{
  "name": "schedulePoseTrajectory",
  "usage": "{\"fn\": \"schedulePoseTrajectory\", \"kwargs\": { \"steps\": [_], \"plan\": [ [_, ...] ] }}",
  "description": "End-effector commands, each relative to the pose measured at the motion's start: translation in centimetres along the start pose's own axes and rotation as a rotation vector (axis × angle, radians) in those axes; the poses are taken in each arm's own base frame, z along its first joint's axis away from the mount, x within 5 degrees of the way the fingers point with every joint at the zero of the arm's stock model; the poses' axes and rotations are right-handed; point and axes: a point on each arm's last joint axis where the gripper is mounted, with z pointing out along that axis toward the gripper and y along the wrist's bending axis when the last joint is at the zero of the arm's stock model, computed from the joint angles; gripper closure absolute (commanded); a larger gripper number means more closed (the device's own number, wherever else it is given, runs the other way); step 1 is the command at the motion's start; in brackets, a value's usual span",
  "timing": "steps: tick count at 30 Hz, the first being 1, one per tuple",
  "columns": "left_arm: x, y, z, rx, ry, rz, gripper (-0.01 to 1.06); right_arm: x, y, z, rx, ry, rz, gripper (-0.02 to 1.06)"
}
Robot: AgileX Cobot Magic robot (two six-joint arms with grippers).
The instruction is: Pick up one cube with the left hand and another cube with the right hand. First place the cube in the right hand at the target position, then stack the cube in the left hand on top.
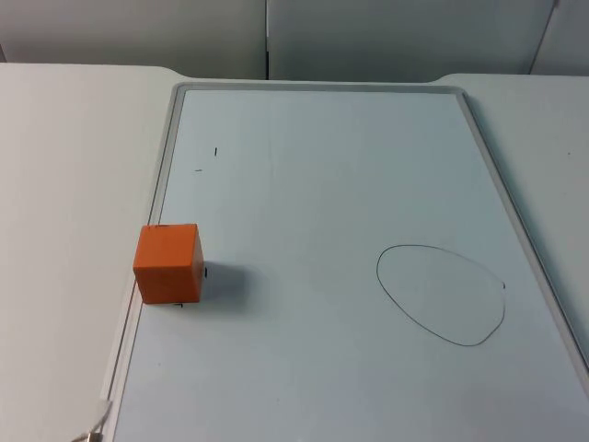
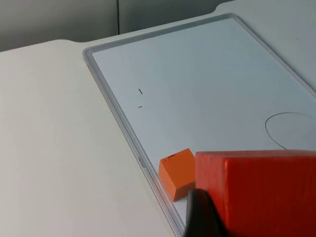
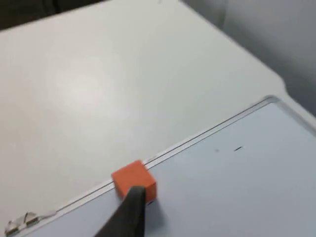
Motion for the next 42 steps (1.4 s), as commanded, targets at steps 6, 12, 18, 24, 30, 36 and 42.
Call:
{"fn": "schedulePoseTrajectory", "kwargs": {
  "steps": [6, 12, 18, 24, 30, 36, 42],
  "plan": [
    [0.1, -0.2, -0.1, 0.017, -0.009, -0.014, 0.71, 1.3, 3.9, 10.1, -0.161, 0.193, -0.128, 0.04],
    [0.1, -0.2, -0.1, 0.020, -0.002, -0.016, 0.71, 1.5, 4.8, 16.3, -0.245, 0.266, -0.149, 0.04],
    [0.1, -0.2, -0.1, 0.020, 0.000, -0.016, 0.71, 1.6, 4.1, 19.8, -0.264, 0.365, -0.184, 0.04],
    [0.1, -0.2, -0.1, 0.020, 0.000, -0.016, 0.71, 2.8, 4.0, 22.5, -0.306, 0.437, -0.204, 0.04],
    [0.1, -0.2, -0.1, 0.019, -0.006, -0.016, 0.71, 5.0, 4.6, 25.1, -0.301, 0.492, -0.234, 0.04],
    [0.1, -0.2, -0.1, 0.019, -0.006, -0.016, 0.71, 5.6, 5.1, 26.6, -0.284, 0.492, -0.252, 0.04],
    [0.1, -0.2, -0.1, 0.019, -0.006, -0.016, 0.71, 6.0, 4.9, 28.4, -0.287, 0.510, -0.239, 0.04]
  ]
}}
